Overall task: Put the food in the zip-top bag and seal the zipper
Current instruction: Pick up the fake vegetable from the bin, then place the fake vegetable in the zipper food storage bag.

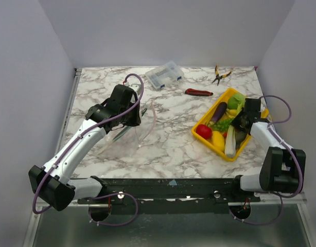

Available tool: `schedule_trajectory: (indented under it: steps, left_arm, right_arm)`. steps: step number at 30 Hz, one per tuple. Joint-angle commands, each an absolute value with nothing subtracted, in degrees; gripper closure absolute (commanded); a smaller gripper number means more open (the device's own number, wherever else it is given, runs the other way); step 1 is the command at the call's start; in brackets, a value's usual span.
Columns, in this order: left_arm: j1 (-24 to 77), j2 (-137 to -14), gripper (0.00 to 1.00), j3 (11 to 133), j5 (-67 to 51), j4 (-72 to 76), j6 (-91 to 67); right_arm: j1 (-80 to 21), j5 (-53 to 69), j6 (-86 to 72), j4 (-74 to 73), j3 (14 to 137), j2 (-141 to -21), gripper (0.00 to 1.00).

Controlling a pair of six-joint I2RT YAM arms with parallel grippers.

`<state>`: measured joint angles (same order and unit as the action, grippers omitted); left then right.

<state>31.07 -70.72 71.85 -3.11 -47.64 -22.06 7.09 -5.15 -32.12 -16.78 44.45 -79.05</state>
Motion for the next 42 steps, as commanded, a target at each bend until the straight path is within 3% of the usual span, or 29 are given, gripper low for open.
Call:
schedule_trajectory:
  steps: [1, 8, 12, 14, 18, 22, 27, 35, 42]
  left_arm:
    - [30.7, -68.51, 1.0, 72.4, -4.52, -47.02, -21.97]
    - [30.58, -67.79, 1.0, 73.34, -5.84, -47.13, -23.11]
    - [30.41, -67.56, 1.0, 73.74, -5.68, -47.36, -23.46]
    - [30.34, -67.57, 1.0, 73.72, -5.41, -47.46, -23.64]
    - [30.32, -67.59, 1.0, 73.06, -5.57, -47.38, -24.32]
    - [30.25, -67.43, 1.0, 72.57, -5.88, -47.2, -24.86]
    - [29.97, -67.23, 1.0, 72.42, -6.12, -47.1, -25.27]
    - [29.29, -66.52, 1.0, 73.33, -8.06, -47.41, -25.31]
    - [27.73, -65.16, 1.0, 74.43, -11.73, -46.5, -26.57]
  right_arm:
    - [7.38, -5.98, -32.36, -16.93, 43.96, -69.99, 1.0]
    - [7.28, 12.44, -29.65, -13.22, 47.8, -54.0, 1.0]
    - [3.3, 27.34, -36.28, 1.42, 48.54, -52.0, 1.0]
    - [-3.48, 27.66, -40.35, 14.06, 47.38, -51.29, 1.0]
    - [-21.03, 19.54, -41.38, 34.18, 47.07, -54.67, 1.0]
    - [-37.2, 11.44, -38.09, 46.88, 52.09, -65.56, 1.0]
    - [-51.39, -8.28, -31.49, 65.15, 55.4, -77.4, 1.0]
    - [-52.73, -24.18, -30.34, 78.82, 58.57, -87.96, 1.0]
    - [-52.73, -27.21, -32.55, 83.62, 56.01, -91.72, 1.0]
